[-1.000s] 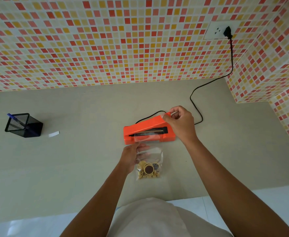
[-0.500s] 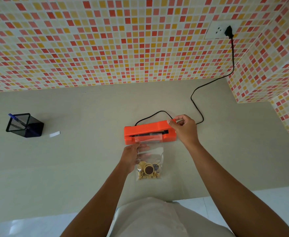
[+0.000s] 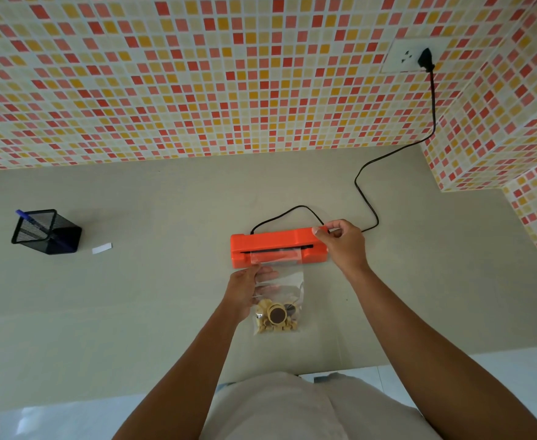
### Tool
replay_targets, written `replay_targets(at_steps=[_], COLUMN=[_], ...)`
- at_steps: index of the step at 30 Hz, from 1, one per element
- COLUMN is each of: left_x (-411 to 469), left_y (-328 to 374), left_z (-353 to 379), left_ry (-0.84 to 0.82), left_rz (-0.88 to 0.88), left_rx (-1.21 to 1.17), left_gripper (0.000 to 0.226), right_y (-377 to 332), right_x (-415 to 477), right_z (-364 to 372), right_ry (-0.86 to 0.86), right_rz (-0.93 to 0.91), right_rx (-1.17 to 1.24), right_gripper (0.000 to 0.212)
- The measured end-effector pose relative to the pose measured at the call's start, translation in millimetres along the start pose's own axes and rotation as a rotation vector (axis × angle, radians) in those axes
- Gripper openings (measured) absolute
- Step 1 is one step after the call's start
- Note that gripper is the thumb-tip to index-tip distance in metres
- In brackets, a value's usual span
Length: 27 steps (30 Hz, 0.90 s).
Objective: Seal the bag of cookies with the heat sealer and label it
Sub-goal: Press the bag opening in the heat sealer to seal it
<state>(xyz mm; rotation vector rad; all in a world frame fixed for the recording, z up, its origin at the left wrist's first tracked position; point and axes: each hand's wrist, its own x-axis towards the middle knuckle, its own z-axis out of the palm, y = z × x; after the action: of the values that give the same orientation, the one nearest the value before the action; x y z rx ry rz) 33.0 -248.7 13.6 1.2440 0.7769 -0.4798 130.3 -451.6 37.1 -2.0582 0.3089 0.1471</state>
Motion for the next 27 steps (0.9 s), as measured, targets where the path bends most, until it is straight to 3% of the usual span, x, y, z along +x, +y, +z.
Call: replay_targets(at_steps=[13, 21, 27], left_x=[0.0, 1.7, 2.7], left_y=[1.8, 1.3, 1.6], left_z=[0.4, -0.1, -0.1], left_ry=[0.006, 0.006, -0.001], left_rz=[-0.006, -0.008, -0.019], left_rx=[0.003, 0.001, -0.004], left_gripper=[0.038, 0.041, 0.038], right_y=[7.3, 8.8, 4.9], right_x=[4.3, 8.9, 10.5], right_z=[3.1, 0.9, -2.0], right_ry=[-0.018, -0.079, -0.116], right_rz=[0.034, 0.306, 0.363], right_rx=[-0.026, 0.216, 0.254], right_gripper=[0.030, 0.026, 0.033])
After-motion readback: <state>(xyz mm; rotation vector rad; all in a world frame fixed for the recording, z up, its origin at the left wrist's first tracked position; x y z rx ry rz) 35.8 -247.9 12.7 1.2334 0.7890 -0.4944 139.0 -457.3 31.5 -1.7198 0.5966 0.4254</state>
